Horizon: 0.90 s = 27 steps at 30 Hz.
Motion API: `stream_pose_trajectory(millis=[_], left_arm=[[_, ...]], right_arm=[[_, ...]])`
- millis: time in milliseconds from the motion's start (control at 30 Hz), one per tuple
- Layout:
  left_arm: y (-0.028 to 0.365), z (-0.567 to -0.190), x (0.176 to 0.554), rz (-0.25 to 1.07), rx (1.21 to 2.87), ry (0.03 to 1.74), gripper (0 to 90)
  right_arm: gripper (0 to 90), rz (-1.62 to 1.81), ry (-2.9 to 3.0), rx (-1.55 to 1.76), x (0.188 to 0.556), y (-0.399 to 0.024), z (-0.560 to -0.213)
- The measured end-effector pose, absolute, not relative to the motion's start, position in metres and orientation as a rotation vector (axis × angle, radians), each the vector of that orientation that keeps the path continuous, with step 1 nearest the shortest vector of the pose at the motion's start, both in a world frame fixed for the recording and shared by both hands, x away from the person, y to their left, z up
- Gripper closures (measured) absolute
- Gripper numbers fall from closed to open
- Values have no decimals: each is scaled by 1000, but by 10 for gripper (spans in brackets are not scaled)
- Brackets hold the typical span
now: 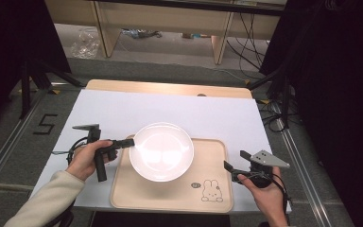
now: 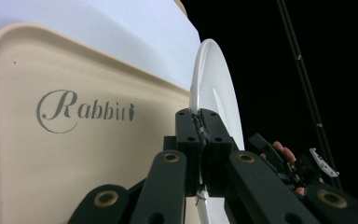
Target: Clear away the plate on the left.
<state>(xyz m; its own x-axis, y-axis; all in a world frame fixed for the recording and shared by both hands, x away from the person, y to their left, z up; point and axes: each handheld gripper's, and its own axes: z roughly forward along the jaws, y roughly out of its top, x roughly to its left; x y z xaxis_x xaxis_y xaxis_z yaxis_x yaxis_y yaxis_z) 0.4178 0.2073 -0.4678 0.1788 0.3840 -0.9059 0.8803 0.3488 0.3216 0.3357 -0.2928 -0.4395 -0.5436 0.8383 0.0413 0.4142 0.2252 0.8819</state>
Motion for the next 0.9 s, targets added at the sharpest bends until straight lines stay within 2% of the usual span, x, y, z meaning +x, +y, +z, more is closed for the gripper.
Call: stream_pose_trajectory(millis=[900], left_arm=[[195,-479,416,-537,1322,1448,870]], right_arm=[[227,1269,2059,1150,336,-293,-440]])
